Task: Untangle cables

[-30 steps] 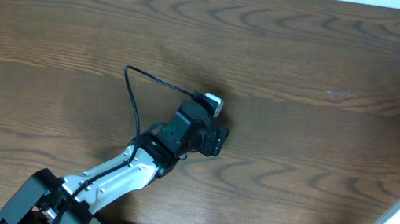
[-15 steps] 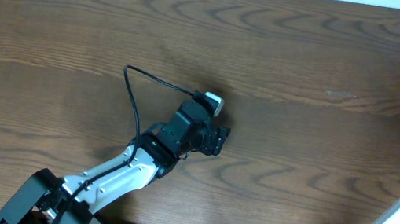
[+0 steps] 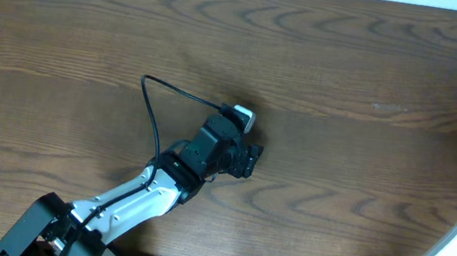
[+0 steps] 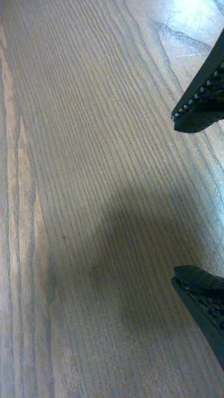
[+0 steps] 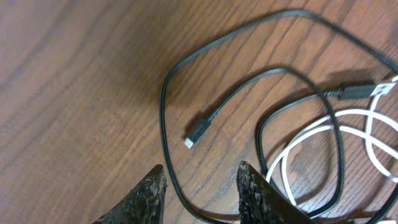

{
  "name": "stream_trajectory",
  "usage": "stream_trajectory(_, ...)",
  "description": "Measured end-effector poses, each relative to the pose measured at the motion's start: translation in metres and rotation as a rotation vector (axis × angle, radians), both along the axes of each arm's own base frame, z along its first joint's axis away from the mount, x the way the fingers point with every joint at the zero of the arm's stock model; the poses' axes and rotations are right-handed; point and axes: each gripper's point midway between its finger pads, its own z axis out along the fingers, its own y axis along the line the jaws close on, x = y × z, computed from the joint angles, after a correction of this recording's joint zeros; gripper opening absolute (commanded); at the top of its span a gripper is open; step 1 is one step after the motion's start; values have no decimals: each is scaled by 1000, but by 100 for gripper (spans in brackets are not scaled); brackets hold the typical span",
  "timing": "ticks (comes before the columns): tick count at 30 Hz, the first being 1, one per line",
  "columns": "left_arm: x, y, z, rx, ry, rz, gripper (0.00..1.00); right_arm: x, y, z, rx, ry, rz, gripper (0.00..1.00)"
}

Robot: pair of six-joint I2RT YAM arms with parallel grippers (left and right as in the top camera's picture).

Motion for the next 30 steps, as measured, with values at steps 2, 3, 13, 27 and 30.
stream_trajectory(2, 0, 0, 0, 0, 0, 0, 74, 1, 4, -7, 11, 8, 0, 38)
stream_trajectory(3, 0, 0, 0, 0, 0, 0, 74, 2, 6, -11, 17, 11, -2, 42)
stream_trajectory(13, 0, 0, 0, 0, 0, 0, 74, 14, 37, -64, 27, 92, -41, 48)
stream_trajectory(27, 0, 0, 0, 0, 0, 0, 74, 51, 29, -67, -29, -55, -78, 58)
stream_trajectory(30, 0, 0, 0, 0, 0, 0, 74, 68, 27, -66, -22, -126, -58, 60)
